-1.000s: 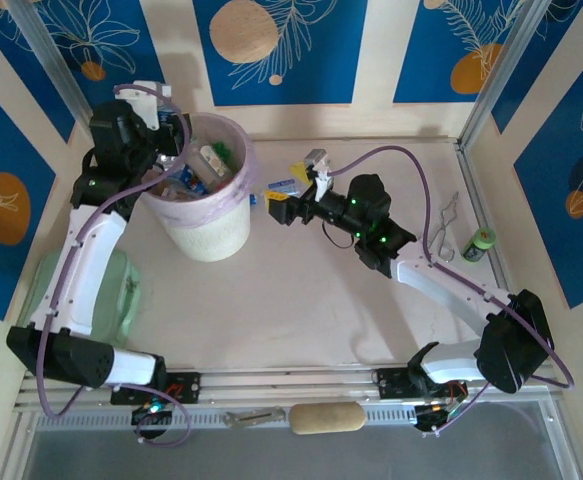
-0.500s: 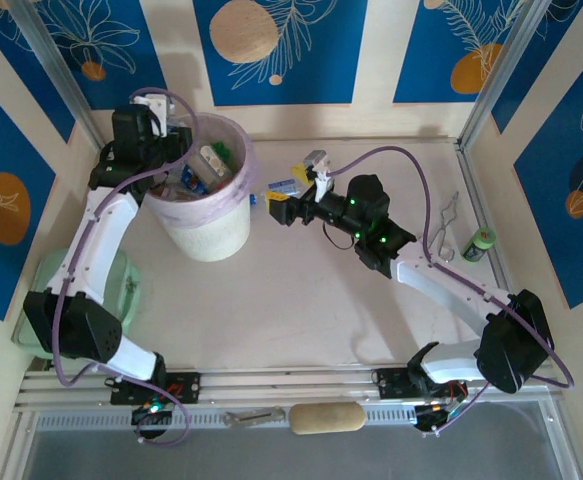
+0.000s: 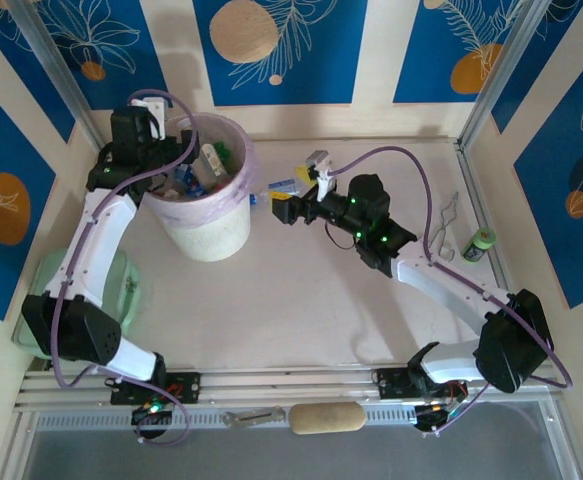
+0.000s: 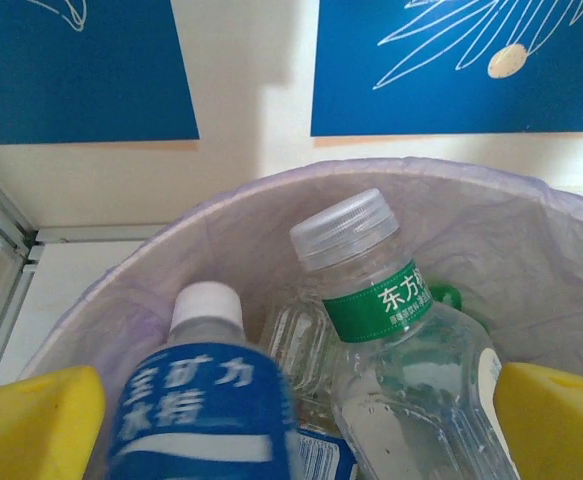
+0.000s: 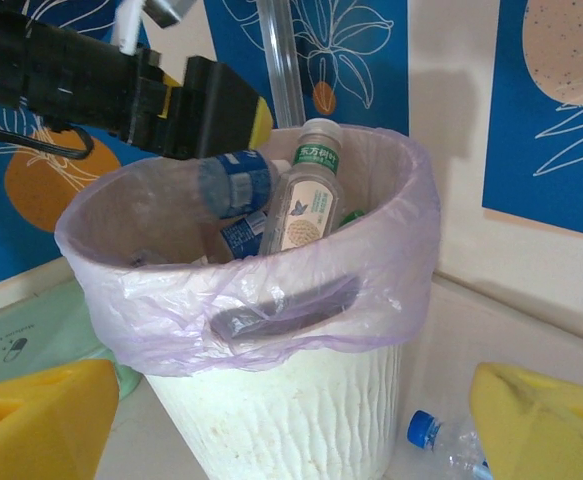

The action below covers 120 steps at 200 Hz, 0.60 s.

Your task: Put the plastic bottles in the bin

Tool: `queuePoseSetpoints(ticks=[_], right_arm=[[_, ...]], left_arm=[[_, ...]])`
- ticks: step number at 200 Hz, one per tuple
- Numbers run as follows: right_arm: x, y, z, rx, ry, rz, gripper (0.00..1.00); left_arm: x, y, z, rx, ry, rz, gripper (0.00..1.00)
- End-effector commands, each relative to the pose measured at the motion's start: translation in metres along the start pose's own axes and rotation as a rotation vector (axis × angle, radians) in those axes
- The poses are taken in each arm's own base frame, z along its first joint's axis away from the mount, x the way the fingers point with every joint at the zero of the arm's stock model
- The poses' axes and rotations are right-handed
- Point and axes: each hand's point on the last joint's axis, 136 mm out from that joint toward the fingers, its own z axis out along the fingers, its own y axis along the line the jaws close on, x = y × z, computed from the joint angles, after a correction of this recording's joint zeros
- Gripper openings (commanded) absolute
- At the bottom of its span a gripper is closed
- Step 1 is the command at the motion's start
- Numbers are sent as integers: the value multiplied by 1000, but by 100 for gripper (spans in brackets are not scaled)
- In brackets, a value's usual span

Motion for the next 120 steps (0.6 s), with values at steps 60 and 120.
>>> queuePoseSetpoints(ticks=[60, 120], right_arm=[[44, -78, 54, 129, 187, 92, 92], [120, -144, 113, 174, 404, 297, 92]], left_arm=[[-42, -42, -77, 305, -199, -166, 100], [-14, -90, -91, 622, -166, -305, 100]])
